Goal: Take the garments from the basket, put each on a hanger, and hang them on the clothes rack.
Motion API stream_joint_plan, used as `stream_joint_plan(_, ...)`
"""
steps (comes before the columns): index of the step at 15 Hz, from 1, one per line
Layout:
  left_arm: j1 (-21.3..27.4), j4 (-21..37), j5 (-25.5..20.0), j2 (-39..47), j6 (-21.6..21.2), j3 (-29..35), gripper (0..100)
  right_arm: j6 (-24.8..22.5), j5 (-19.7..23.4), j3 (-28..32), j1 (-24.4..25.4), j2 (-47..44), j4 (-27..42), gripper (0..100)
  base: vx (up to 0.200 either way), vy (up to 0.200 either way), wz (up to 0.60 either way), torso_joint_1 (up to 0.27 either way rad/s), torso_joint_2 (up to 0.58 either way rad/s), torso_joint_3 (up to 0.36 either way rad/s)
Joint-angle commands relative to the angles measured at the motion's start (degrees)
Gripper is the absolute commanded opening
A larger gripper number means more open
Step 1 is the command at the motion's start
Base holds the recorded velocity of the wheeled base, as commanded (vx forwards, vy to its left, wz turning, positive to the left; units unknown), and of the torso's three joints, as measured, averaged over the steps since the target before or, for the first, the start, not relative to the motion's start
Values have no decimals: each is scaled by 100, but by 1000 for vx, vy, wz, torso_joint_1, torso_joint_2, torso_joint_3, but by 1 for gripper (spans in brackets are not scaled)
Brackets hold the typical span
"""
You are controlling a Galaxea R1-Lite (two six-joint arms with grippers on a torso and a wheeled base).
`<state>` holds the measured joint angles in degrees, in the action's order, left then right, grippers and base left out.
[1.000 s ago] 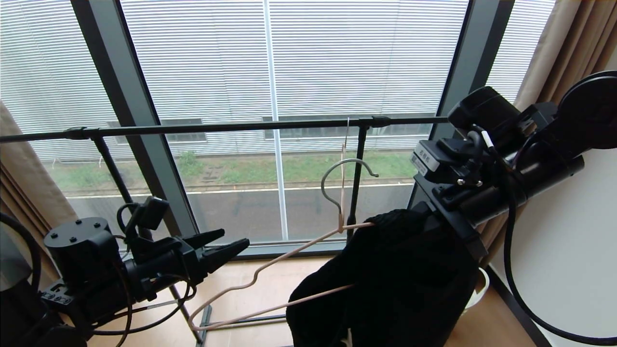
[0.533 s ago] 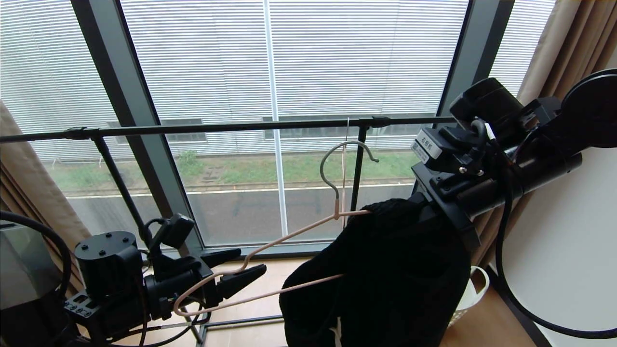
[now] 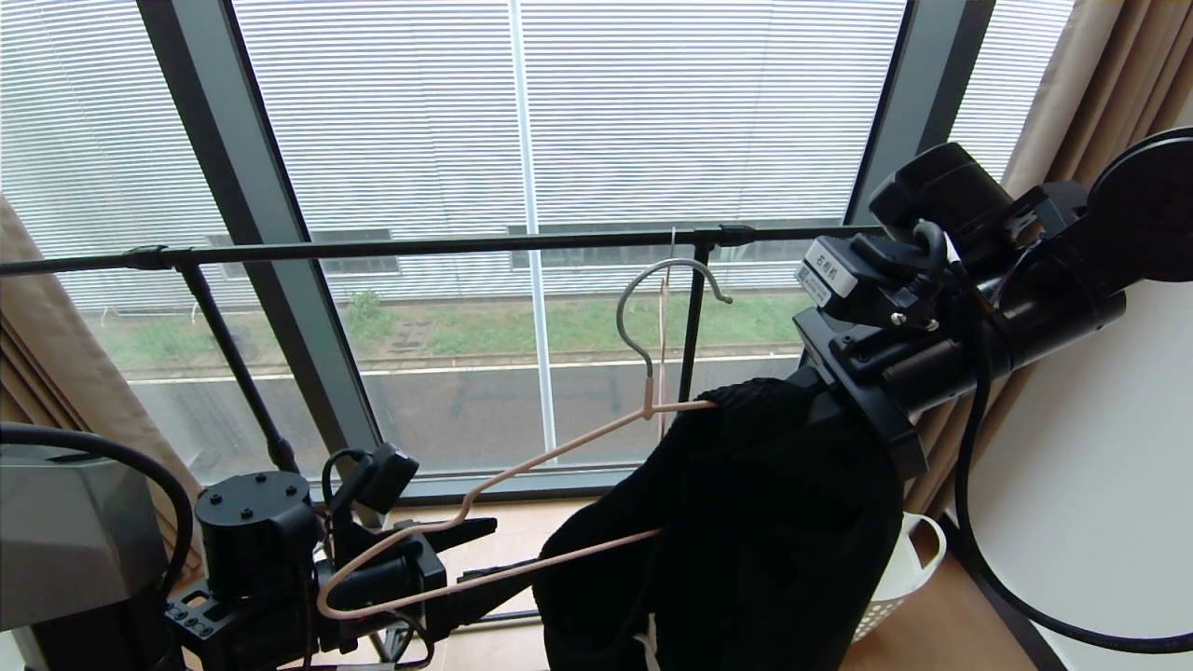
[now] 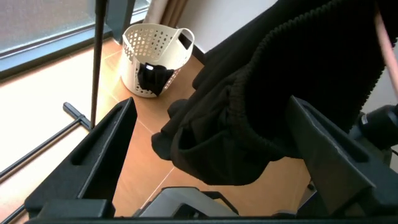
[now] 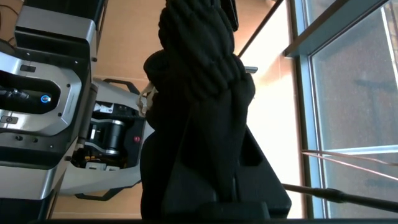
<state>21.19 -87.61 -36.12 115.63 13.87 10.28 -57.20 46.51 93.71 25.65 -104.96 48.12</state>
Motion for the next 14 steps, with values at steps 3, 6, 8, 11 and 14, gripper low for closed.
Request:
stream_joint_plan(3,114,-10,9,127,-7,1,100,-2,139,-11,72,28,5,0,0,0,0,0,0,0)
stream_joint_plan(6,158,-1,9,162,-16,-8,100,7,166,-11,151,28,5,0,0,0,0,0,0,0)
stream_joint_plan(8,193,-10,9,179,-16,-17,100,7,254,-2,151,37,5,0,0,0,0,0,0,0)
stream_joint_plan(11,272,-1,105,259,-16,9,0,7,306,-11,151,55,-4,0,0,0,0,0,0,0)
stream_joint_plan(14,219,-10,105,267,-16,36,0,7,306,-28,98,55,-4,0,0,0,0,0,0,0)
